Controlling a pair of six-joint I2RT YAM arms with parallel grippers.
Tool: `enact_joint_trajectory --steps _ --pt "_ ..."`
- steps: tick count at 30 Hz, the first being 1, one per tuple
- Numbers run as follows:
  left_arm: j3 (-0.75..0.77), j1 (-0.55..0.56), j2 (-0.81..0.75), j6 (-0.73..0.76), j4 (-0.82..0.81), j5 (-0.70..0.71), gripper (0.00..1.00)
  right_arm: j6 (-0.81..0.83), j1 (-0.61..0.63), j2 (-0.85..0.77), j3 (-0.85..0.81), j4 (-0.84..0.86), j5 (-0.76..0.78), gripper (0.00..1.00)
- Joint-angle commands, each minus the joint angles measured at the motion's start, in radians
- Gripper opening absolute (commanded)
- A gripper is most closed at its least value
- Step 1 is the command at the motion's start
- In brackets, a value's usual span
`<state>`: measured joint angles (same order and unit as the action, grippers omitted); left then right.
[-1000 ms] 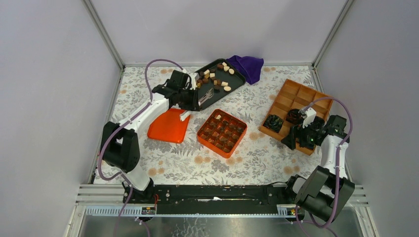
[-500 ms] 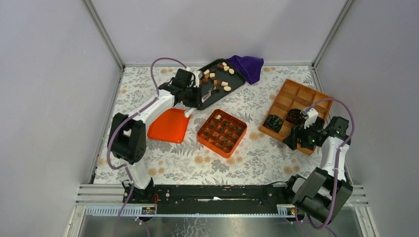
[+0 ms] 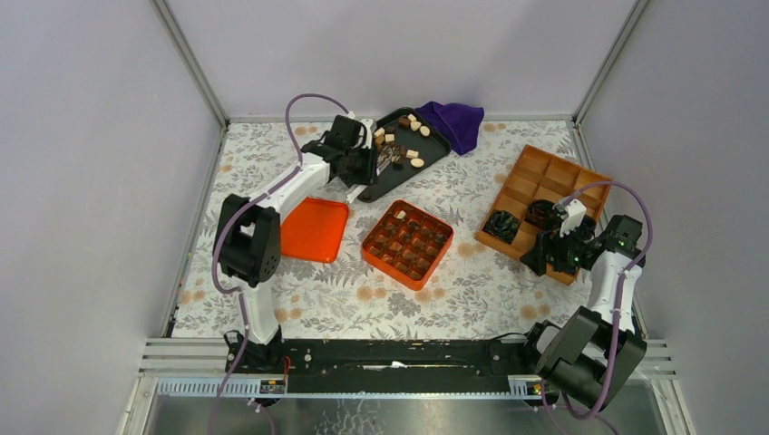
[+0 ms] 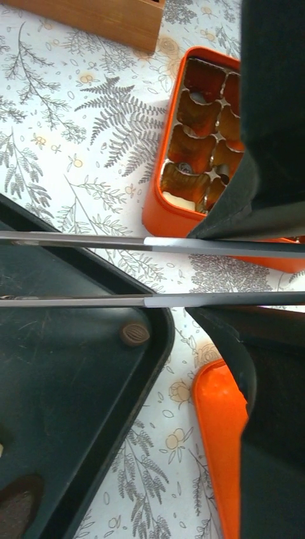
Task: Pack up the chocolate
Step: Pick up the fake chocolate from the plate.
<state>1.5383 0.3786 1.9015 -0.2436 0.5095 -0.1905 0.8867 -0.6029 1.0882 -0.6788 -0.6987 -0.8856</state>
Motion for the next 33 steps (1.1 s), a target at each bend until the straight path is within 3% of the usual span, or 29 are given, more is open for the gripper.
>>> enact_joint_trajectory --steps 1,24,33 --pt "0.068 -0.007 0.053 0.040 -0.006 0.031 0.44 0.022 -0.009 -0.025 -0.002 -0.012 -0.052 0.86" --pt "0.174 0.014 0.167 0.060 0.057 0.029 0.49 0.023 -0.014 -0.013 -0.009 -0.010 -0.060 0.86" --pt "0.203 0.020 0.192 0.043 0.084 0.008 0.36 0.026 -0.015 -0.009 -0.010 -0.012 -0.064 0.86"
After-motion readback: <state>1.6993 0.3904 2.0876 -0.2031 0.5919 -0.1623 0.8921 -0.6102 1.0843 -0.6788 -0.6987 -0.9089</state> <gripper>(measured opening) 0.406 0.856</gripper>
